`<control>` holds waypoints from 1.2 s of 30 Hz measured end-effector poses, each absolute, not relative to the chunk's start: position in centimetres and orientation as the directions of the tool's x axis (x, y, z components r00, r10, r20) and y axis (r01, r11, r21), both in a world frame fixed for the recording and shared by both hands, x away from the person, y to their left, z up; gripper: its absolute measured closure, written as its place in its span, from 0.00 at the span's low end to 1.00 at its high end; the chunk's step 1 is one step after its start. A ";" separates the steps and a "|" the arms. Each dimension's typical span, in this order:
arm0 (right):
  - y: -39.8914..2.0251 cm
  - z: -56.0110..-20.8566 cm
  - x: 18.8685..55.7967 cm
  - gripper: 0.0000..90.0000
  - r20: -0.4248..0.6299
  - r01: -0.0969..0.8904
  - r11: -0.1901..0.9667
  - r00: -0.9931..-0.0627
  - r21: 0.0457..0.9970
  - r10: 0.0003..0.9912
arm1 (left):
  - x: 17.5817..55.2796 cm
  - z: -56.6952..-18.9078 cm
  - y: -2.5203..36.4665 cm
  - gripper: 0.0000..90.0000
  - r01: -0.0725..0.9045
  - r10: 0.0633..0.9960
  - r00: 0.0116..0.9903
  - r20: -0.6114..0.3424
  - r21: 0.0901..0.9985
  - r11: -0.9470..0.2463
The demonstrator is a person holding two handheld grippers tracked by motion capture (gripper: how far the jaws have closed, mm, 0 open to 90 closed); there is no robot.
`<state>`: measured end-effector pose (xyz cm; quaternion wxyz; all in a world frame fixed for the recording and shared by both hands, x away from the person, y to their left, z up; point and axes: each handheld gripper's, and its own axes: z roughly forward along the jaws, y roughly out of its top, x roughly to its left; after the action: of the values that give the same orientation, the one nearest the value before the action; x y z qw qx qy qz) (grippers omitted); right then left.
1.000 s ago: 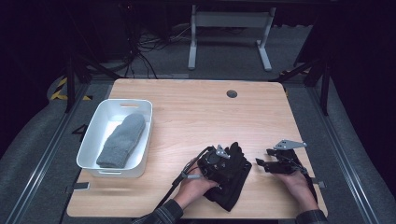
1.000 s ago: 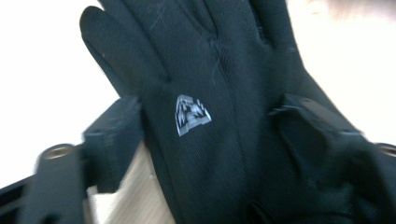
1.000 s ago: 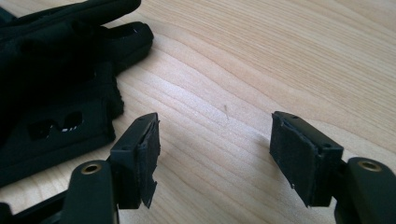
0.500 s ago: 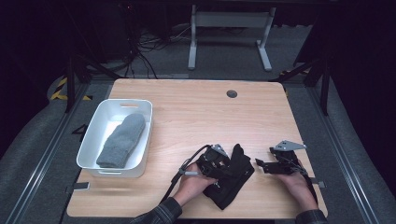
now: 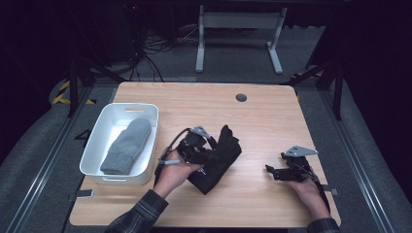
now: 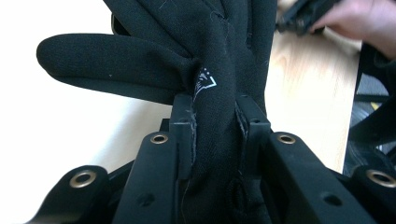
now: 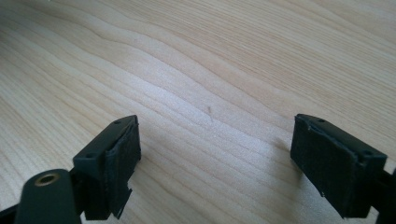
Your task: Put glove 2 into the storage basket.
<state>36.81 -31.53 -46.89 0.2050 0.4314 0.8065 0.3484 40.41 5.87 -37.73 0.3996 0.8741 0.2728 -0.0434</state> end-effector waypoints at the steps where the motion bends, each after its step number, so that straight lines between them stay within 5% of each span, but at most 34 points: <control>1: -31.5 -46.9 36.8 0.18 -0.030 0.553 0.385 -0.544 0.739 0.839 | 40.4 -37.7 5.9 0.82 0.512 0.442 0.847 -0.294 0.675 -0.532; 19: -31.5 -46.9 36.8 0.18 -0.030 0.554 0.385 -0.543 0.738 0.839 | 43.6 -29.8 20.5 0.81 0.597 0.655 0.719 -0.232 0.690 -0.410; 36: -31.5 -46.9 36.8 0.18 -0.029 0.556 0.381 -0.538 0.739 0.842 | 45.5 -33.8 29.3 0.81 0.744 0.769 0.559 -0.310 0.598 -0.300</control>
<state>36.85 -31.52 -46.90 0.2057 0.4344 0.8050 0.3478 45.54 29.31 -33.83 0.3604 0.8061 0.4691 0.0176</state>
